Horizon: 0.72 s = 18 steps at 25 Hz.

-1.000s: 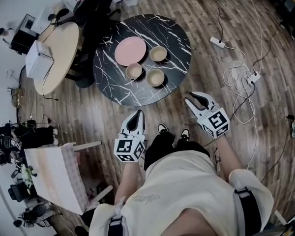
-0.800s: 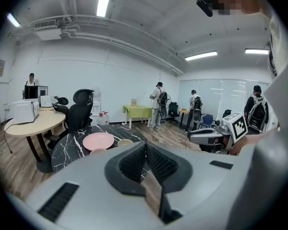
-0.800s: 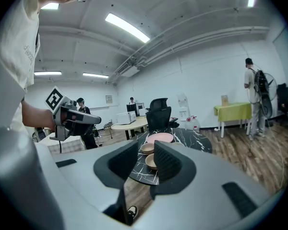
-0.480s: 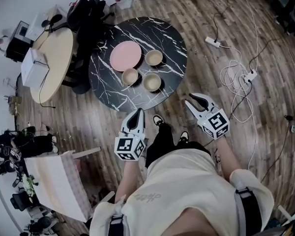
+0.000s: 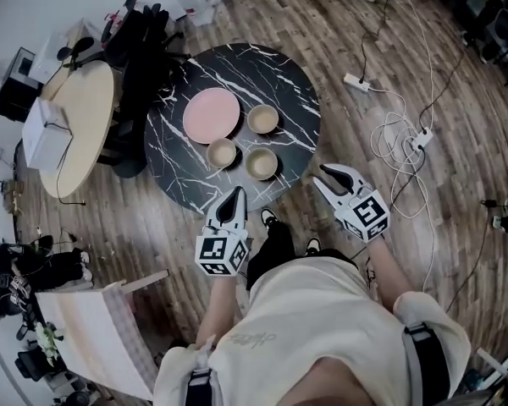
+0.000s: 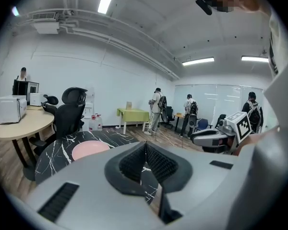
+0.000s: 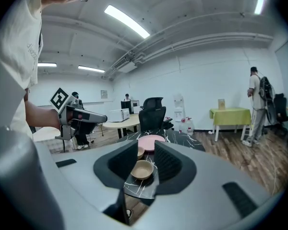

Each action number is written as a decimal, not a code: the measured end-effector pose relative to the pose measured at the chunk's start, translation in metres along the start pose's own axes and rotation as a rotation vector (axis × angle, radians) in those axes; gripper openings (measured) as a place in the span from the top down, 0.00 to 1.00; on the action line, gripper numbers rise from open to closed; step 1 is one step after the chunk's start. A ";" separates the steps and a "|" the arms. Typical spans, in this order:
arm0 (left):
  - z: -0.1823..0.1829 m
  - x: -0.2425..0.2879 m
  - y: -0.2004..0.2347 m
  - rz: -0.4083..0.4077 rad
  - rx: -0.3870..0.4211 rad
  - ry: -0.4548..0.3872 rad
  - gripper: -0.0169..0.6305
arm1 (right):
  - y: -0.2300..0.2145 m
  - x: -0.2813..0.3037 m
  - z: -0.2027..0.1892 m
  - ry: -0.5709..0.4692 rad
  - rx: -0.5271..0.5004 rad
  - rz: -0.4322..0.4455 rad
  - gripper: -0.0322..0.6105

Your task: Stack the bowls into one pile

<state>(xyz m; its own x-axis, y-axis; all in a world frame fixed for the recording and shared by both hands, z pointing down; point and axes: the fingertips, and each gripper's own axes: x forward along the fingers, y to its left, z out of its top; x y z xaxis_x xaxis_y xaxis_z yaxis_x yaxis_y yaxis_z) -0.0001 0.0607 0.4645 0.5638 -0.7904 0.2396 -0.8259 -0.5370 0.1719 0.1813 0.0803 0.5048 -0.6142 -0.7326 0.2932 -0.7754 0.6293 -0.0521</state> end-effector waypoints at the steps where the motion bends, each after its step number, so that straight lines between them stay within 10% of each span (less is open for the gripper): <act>1: 0.004 0.005 0.007 -0.003 -0.002 -0.002 0.94 | -0.002 0.007 0.003 0.006 -0.002 -0.001 0.79; 18: 0.041 0.064 0.153 -0.053 -0.011 -0.030 0.94 | -0.036 0.146 0.060 0.042 -0.025 -0.092 0.79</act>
<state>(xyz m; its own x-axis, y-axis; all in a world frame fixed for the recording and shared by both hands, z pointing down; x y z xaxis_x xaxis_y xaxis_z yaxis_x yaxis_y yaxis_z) -0.0910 -0.0846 0.4672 0.6062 -0.7695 0.2012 -0.7946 -0.5752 0.1944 0.1105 -0.0652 0.4919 -0.5333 -0.7765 0.3355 -0.8242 0.5663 0.0007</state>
